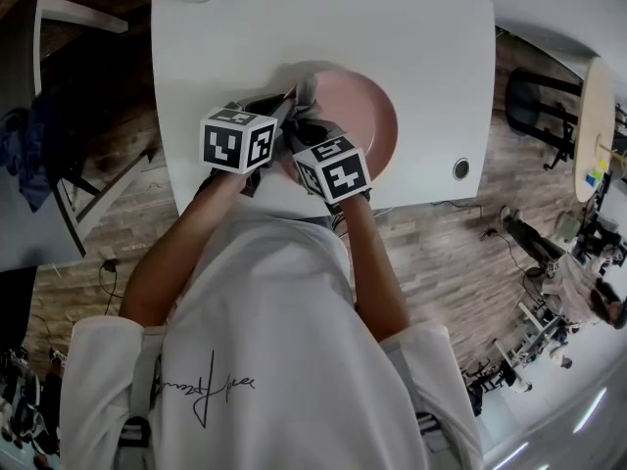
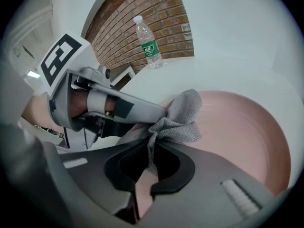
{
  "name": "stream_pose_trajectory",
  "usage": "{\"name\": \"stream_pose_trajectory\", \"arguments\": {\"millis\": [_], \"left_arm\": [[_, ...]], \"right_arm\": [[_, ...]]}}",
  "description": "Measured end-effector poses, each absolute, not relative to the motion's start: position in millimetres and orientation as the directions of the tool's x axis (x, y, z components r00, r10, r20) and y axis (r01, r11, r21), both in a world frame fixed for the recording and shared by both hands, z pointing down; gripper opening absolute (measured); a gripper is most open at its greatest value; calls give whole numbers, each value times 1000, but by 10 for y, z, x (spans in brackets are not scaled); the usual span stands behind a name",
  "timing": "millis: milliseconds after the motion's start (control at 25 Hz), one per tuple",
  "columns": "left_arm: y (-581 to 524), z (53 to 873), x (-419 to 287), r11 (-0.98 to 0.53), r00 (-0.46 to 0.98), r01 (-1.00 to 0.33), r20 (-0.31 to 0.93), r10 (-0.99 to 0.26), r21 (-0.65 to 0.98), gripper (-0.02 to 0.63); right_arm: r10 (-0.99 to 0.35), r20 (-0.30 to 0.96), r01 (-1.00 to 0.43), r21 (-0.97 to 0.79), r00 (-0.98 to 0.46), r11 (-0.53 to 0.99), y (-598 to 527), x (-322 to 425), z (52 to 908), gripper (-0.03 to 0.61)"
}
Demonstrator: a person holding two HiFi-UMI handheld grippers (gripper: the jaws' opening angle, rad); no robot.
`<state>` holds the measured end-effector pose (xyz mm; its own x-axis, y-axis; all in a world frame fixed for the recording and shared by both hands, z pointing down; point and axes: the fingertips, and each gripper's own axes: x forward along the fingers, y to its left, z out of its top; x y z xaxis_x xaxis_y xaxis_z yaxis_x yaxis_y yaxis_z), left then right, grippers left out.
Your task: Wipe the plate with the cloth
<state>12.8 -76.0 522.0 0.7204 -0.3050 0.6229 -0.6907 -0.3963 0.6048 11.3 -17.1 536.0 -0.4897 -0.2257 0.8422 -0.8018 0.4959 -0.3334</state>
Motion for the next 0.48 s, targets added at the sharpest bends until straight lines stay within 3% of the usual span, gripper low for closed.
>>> {"name": "stream_pose_trajectory", "arguments": {"millis": [480], "left_arm": [[-777, 5210, 138, -403, 721, -690, 622, -306, 601, 40]], "right_arm": [[-53, 819, -701, -454, -571, 550, 90, 47, 5359, 23]]}}
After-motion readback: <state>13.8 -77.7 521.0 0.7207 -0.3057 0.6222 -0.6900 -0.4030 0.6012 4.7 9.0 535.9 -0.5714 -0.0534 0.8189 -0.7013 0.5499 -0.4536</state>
